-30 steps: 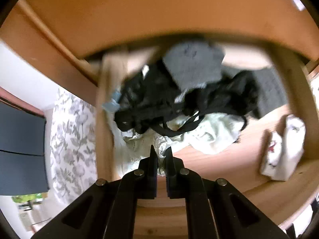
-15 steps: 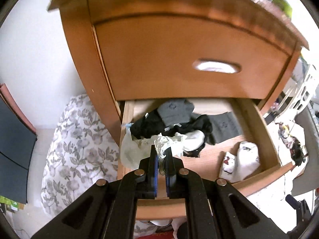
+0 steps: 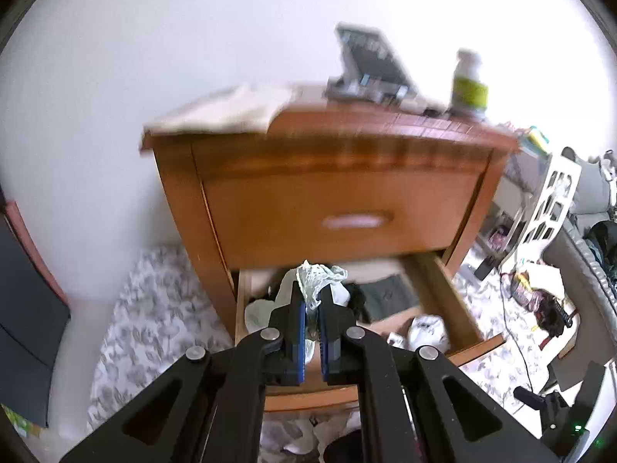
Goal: Take underwear out of drawer
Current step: 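Lift the pale green lace cloth out of the drawer with the left gripper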
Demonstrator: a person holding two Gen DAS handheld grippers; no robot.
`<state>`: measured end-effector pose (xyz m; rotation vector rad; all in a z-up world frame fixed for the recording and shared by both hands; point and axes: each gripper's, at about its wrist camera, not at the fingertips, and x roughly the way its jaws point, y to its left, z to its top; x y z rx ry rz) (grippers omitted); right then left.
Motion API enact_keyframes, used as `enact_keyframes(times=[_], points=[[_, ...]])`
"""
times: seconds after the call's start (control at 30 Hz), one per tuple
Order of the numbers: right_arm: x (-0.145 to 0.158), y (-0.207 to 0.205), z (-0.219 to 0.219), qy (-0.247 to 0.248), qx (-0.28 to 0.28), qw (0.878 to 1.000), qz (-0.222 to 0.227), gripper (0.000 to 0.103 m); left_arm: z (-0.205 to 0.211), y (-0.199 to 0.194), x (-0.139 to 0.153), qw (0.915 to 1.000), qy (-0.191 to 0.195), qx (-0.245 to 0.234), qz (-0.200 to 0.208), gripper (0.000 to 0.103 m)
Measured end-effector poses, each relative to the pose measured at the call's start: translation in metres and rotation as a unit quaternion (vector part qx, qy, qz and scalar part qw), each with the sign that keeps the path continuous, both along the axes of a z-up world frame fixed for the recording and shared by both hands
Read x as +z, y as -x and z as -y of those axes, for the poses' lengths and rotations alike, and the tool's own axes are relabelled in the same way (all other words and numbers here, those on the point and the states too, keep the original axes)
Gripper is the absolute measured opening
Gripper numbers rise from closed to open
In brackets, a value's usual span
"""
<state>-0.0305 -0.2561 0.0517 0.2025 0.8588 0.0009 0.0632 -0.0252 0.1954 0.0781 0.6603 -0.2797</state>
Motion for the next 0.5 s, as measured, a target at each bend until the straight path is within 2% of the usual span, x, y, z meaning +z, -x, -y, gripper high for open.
enact_keyframes(times=[0.23, 0.5], points=[[0.012, 0.008, -0.002, 0.002, -0.001, 1.000, 0.014, 0.103, -0.003, 0.042, 0.052, 0.9975, 0.027, -0.018, 0.062, 0.005], [0.029, 0.022, 0.002, 0.004, -0.012, 0.999, 0.036, 0.103, -0.004, 0.095, 0.093, 0.9898, 0.047, -0.052, 0.124, 0.005]])
